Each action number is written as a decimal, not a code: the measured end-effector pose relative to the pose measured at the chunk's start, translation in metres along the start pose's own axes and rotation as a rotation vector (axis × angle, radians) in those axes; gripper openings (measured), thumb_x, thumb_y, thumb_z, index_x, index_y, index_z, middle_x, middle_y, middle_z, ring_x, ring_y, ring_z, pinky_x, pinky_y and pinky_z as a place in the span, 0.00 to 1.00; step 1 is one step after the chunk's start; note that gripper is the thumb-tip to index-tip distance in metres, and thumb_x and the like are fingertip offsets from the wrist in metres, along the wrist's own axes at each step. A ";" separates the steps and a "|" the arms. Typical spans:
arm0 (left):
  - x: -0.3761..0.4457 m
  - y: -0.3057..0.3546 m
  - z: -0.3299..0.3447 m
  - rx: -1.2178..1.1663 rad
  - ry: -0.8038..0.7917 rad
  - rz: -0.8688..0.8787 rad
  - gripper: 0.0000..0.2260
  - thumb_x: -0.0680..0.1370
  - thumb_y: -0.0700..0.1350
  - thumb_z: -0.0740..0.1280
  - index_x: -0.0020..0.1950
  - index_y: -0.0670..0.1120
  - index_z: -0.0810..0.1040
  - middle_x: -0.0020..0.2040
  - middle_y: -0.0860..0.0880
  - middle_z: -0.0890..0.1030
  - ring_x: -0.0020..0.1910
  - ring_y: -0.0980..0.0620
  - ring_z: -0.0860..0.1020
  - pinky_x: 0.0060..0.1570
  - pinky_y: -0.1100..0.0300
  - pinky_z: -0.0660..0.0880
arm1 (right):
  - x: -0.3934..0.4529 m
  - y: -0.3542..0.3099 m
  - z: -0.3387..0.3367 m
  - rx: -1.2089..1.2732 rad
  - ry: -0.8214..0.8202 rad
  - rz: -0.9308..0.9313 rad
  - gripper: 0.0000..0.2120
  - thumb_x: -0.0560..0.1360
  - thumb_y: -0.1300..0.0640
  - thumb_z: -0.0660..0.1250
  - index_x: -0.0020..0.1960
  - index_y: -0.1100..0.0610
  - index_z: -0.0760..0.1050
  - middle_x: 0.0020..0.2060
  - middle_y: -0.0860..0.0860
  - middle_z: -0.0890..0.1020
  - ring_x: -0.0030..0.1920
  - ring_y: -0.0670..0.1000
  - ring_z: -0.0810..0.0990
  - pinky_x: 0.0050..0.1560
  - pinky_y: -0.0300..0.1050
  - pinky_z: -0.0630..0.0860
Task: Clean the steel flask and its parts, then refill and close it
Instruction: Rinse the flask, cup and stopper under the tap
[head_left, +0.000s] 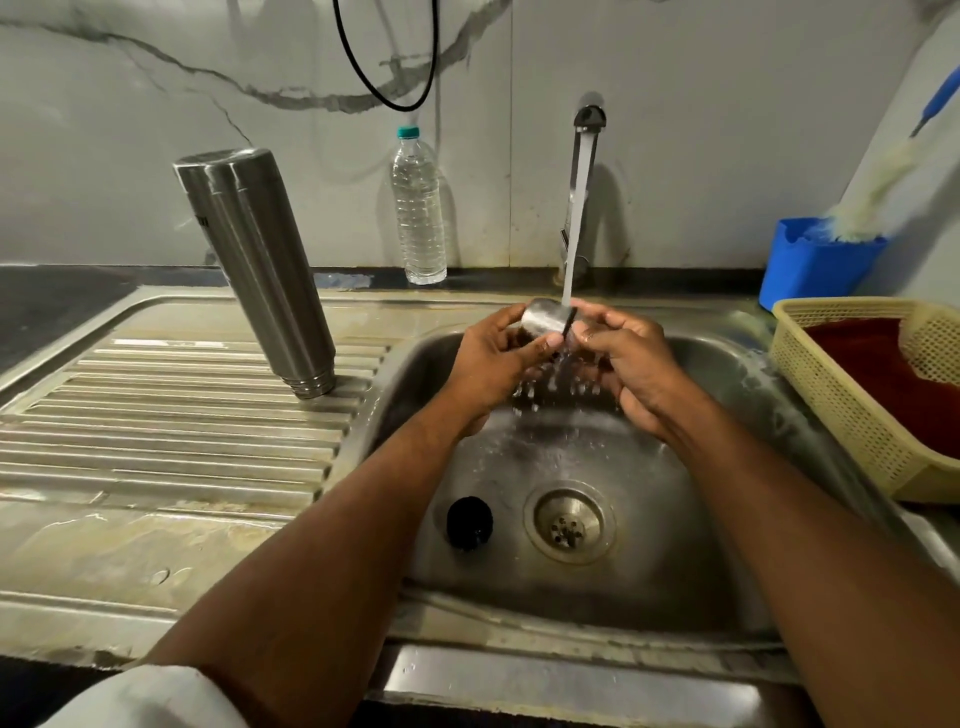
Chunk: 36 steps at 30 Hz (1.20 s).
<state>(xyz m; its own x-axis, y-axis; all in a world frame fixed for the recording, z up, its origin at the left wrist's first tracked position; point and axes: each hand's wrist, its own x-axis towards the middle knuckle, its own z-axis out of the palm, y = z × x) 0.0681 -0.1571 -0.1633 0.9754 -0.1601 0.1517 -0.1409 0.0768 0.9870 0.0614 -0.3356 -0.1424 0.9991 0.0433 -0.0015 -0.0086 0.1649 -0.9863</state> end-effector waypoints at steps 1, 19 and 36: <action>0.000 0.000 0.000 -0.005 -0.006 -0.012 0.17 0.81 0.41 0.72 0.69 0.40 0.79 0.60 0.38 0.85 0.60 0.37 0.84 0.61 0.42 0.81 | 0.000 0.001 -0.001 -0.007 -0.012 -0.010 0.18 0.79 0.65 0.69 0.67 0.55 0.79 0.60 0.53 0.84 0.62 0.55 0.83 0.60 0.54 0.82; 0.003 0.002 0.001 -0.153 -0.047 -0.143 0.16 0.88 0.48 0.59 0.72 0.44 0.78 0.64 0.39 0.84 0.62 0.40 0.83 0.56 0.47 0.80 | -0.013 -0.003 0.012 -0.451 0.034 -0.214 0.21 0.80 0.53 0.71 0.72 0.55 0.75 0.60 0.50 0.84 0.48 0.46 0.86 0.39 0.35 0.81; -0.009 0.032 -0.008 0.265 0.244 -0.028 0.20 0.65 0.38 0.85 0.52 0.49 0.84 0.48 0.51 0.86 0.48 0.51 0.86 0.50 0.53 0.86 | -0.003 0.010 -0.005 -0.503 -0.011 -0.047 0.24 0.76 0.69 0.70 0.70 0.55 0.76 0.54 0.53 0.84 0.56 0.50 0.82 0.52 0.46 0.82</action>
<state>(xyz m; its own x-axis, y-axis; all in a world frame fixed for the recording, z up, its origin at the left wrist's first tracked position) 0.0558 -0.1456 -0.1339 0.9867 0.0835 0.1392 -0.1216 -0.1873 0.9747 0.0590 -0.3391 -0.1528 0.9974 0.0580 0.0439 0.0606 -0.3282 -0.9427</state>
